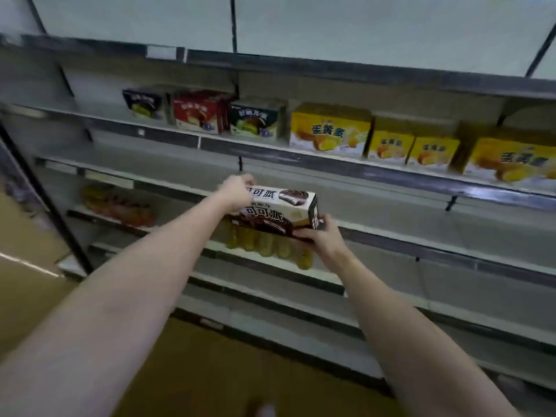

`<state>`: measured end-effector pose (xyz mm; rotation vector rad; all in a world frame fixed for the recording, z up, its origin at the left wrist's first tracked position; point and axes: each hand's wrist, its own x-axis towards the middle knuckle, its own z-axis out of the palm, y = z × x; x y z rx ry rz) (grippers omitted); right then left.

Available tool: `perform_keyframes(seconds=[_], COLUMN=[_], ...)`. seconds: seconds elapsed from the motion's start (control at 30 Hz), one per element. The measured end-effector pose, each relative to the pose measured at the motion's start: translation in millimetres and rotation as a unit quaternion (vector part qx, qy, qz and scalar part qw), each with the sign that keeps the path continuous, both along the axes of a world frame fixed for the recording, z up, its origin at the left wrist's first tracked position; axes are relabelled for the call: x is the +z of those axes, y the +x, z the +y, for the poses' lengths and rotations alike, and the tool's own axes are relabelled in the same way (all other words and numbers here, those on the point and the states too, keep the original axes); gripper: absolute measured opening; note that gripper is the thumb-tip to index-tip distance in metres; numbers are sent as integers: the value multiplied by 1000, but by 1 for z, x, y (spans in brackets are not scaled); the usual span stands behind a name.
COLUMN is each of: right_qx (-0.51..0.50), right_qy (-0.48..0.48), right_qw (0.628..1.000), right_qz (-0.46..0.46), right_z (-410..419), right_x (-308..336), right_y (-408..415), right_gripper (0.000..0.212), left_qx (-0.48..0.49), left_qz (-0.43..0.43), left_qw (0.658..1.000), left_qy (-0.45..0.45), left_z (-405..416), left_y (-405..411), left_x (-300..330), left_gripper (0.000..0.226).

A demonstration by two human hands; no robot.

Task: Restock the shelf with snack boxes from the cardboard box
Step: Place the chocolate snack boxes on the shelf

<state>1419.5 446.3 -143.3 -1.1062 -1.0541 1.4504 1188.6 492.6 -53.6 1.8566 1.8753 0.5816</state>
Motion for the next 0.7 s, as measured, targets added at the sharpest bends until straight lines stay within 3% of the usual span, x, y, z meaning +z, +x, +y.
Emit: perform_keyframes(seconds=[0.1,0.2,0.33,0.43,0.53,0.6,0.67,0.7], right_qx=[76,87,113,138,181,199,224,241], right_qy=[-61,-146,-152,-147,-182,-197,-207,-196], right_qw=[991,974,965,956,935,934,938,941], right_qz=[96,152,180,213,244,223,165,134], right_z=[27,64,91,113,136,159,167,166], right_x=[0,-7,9,13,4,-13,-15,-15], right_y=[-36,-73,-136,-184,-231,-261,-290,-304], right_gripper=[54,70,46,37,41,45,68,69], left_qx=[35,90,206,277,302,320,333,339], left_qz=[-21,-20,-46,-108,-230,-280,-312,-327], left_qw=[999,996,977,954,923,902,886,878], left_qy=[1,-14,24,46,68,79,78,83], left_z=[11,27,49,66,80,83,84,83], left_y=[-40,-77,-124,-159,-197,-222,-250,-261], left_x=[4,6,5,9,14,12,7,5], left_gripper=[30,40,46,46,77,96,104,105])
